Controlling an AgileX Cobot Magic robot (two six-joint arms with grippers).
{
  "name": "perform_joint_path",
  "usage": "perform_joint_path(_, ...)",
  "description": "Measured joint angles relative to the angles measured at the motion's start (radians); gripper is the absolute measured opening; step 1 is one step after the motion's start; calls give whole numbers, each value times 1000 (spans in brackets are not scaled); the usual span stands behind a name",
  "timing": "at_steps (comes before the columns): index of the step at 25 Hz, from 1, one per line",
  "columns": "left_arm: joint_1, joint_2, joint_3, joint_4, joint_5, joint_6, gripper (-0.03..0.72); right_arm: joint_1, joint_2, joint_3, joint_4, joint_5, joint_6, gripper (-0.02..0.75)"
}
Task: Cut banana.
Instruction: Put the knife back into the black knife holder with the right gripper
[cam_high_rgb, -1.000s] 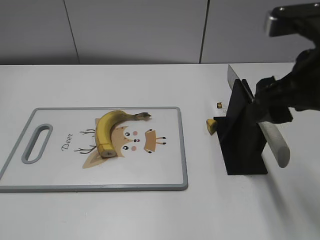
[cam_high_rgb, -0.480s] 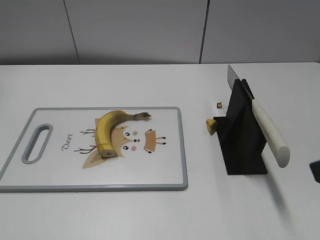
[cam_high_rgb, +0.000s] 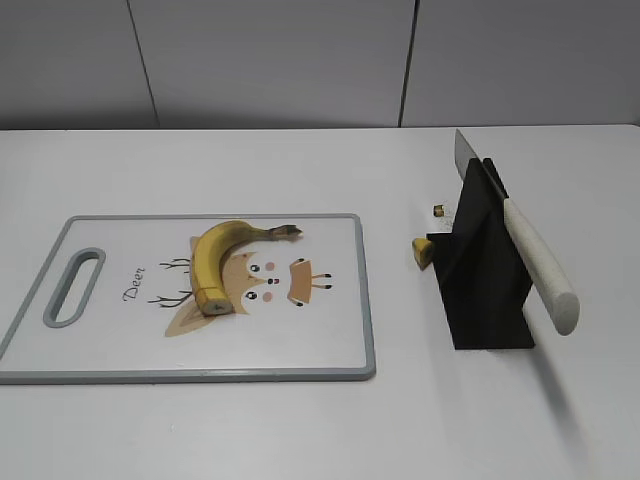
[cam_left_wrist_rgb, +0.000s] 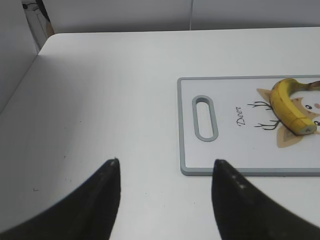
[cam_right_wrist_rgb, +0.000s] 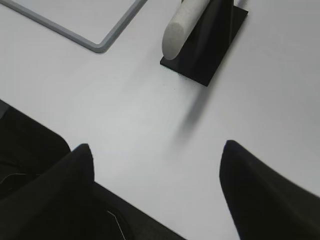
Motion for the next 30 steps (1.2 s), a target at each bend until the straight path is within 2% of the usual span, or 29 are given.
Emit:
perform_joint_path(14,0,0,0,0,-1,0,559,0,-272,4,35,4,-1,592)
perform_joint_path(21,0,0,0,1,-1,0,559,-17,-286,4,48,4,-1,592)
perform_joint_path(24,0,0,0,1,-1,0,559,-97,-286,4,49,3,-1,592)
perform_joint_path(30,0,0,0,1,-1,0,559,-342,-286,4,49,3,-1,592)
